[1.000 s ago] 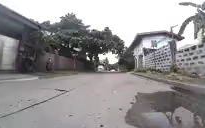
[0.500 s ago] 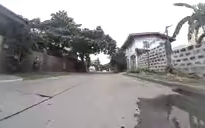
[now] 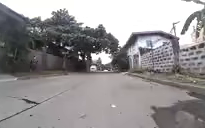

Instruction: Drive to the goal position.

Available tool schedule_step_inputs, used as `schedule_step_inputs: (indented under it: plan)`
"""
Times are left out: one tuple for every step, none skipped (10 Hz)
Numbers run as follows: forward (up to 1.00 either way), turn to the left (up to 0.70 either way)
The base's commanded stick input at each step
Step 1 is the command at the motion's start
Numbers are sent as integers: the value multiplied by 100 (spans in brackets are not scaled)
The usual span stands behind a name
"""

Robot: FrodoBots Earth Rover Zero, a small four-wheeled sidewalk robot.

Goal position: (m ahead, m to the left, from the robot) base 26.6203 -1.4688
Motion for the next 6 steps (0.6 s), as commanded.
schedule_step_inputs:
  plan:
    - [100, -40]
    - [100, -40]
    - [100, -15]
    - [100, -3]
    - [100, 0]
    - [100, 0]
